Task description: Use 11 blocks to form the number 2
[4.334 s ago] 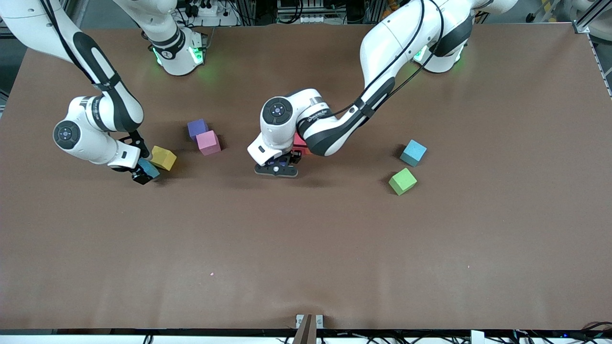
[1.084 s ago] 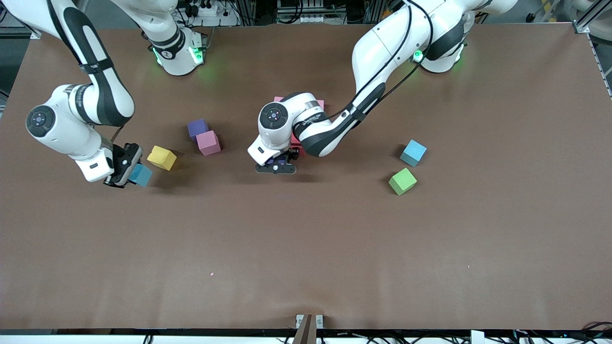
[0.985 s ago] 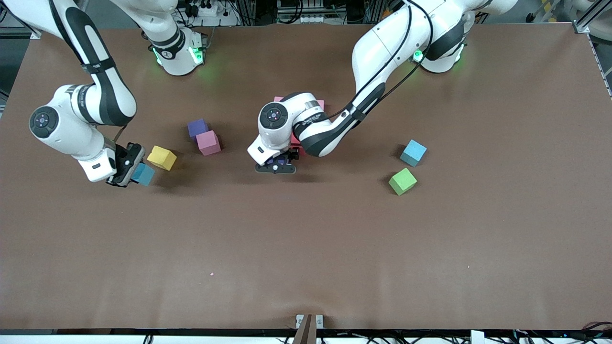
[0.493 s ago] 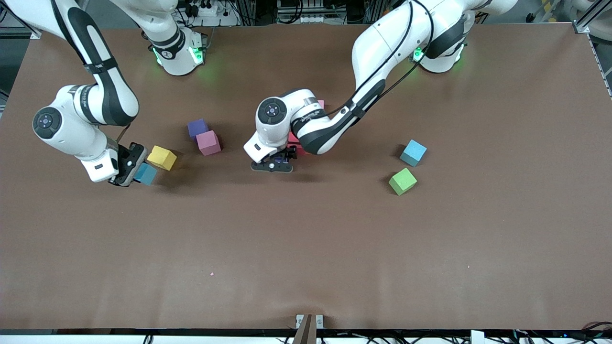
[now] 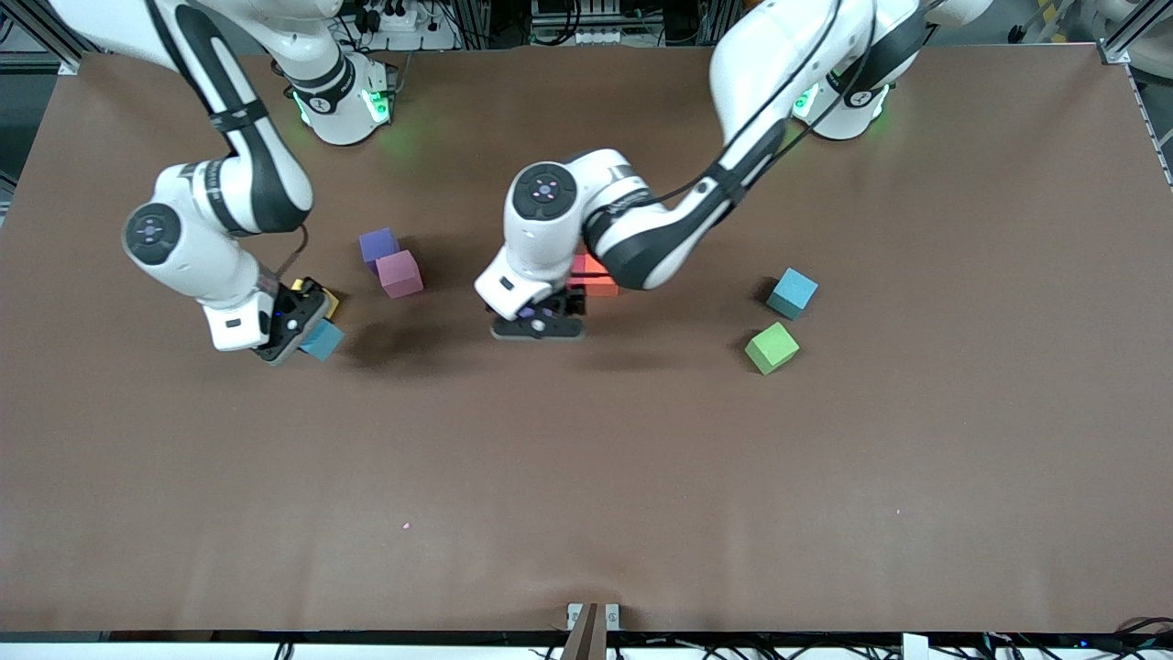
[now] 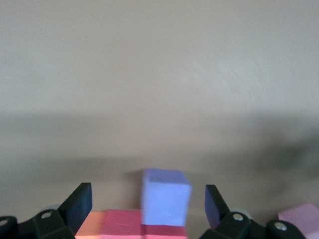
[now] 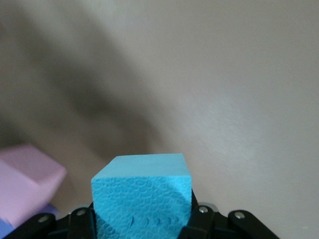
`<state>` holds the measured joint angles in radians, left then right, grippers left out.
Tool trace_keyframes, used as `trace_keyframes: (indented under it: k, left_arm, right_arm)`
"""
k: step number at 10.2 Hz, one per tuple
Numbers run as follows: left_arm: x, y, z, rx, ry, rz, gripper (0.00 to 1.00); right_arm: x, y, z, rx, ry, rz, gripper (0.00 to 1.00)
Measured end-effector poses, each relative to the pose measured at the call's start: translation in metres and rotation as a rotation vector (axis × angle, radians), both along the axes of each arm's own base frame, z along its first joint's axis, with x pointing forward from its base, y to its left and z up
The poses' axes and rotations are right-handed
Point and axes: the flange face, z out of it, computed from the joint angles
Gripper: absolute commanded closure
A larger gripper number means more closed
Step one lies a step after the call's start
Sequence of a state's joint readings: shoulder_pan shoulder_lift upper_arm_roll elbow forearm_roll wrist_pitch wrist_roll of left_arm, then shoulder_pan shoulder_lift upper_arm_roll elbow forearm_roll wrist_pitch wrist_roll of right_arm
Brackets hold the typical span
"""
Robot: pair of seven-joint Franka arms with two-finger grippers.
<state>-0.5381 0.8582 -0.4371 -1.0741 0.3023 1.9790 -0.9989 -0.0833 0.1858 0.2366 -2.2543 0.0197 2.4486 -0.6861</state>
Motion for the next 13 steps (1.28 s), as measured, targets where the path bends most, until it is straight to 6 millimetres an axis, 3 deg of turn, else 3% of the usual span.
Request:
trace_keyframes:
  k: [3, 6, 9, 11, 13]
  left_arm:
    - [0.052, 0.09, 0.043, 0.094, 0.045, 0.112, 0.0]
    - [0.072, 0.178, 0.044, 0.175, 0.082, 0.203, 0.0]
    - [0.069, 0.267, 0.044, 0.219, 0.143, 0.248, 0.0]
    - [0.061, 0.32, 0.035, 0.179, 0.198, 0.273, 0.0]
    - [0.048, 0.346, 0.017, 0.137, 0.225, 0.284, 0.0]
  right_arm:
    - [-0.009, 0.071, 0.006, 0.008, 0.009, -0.277, 0.57]
    - [-0.007, 0.143, 0.018, 0.046, 0.007, -0.57, 0.57]
    - [0.008, 0.234, 0.014, 0.105, 0.034, -0.857, 0.57]
    - [0.032, 0.262, -0.003, 0.086, 0.04, -0.923, 0.57]
    - [0.04, 0.277, -0.029, 0.064, 0.052, -0.967, 0.57]
